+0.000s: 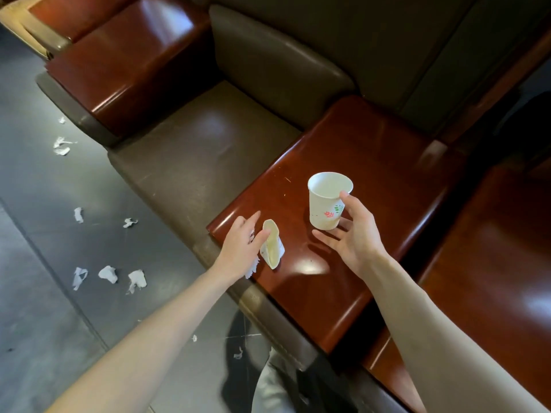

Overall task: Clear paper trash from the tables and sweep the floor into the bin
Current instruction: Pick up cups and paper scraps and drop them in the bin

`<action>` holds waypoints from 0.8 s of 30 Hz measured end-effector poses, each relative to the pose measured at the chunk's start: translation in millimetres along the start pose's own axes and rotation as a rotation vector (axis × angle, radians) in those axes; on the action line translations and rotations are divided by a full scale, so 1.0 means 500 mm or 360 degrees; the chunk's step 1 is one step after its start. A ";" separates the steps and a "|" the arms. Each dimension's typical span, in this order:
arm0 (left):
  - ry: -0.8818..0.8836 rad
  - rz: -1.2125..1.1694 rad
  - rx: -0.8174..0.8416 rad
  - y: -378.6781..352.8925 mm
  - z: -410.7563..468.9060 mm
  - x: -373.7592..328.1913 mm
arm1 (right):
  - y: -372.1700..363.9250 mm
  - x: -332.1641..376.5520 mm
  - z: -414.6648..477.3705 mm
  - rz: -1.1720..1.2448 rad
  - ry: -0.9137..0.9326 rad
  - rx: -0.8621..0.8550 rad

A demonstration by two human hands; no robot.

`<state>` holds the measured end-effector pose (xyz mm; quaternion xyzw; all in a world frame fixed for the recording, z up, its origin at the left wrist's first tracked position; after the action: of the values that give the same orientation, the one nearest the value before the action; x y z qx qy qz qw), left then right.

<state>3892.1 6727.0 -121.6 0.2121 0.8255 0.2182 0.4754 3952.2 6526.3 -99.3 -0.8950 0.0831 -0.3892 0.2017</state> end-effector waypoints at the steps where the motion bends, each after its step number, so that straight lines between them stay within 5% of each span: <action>1: 0.0019 -0.0010 0.0017 -0.009 0.003 0.001 | 0.006 -0.001 -0.004 -0.0005 -0.0002 -0.0011; 10: 0.0008 -0.0006 -0.0025 -0.025 0.045 -0.003 | 0.029 -0.005 -0.002 0.0059 -0.0015 -0.0118; 19: -0.0007 0.0215 0.0358 -0.024 0.092 -0.001 | 0.019 0.024 0.009 0.0212 0.0089 -0.0221; 24: -0.0085 0.0131 0.0351 -0.009 0.117 -0.058 | 0.027 0.032 -0.005 0.0311 0.0121 -0.0278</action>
<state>3956.1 6716.5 -130.7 0.3026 0.8221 0.1396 0.4616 3961.3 6508.5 -93.1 -0.8814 0.2110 -0.3925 0.1566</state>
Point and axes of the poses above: each hand's wrist, its own z-axis towards the middle knuckle, its own y-axis out of the back of the hand, x = y × z, the point moved 5 cm from there along z, towards the middle knuckle, and after that the axes turned 5 degrees about x, right-handed, at the moved point
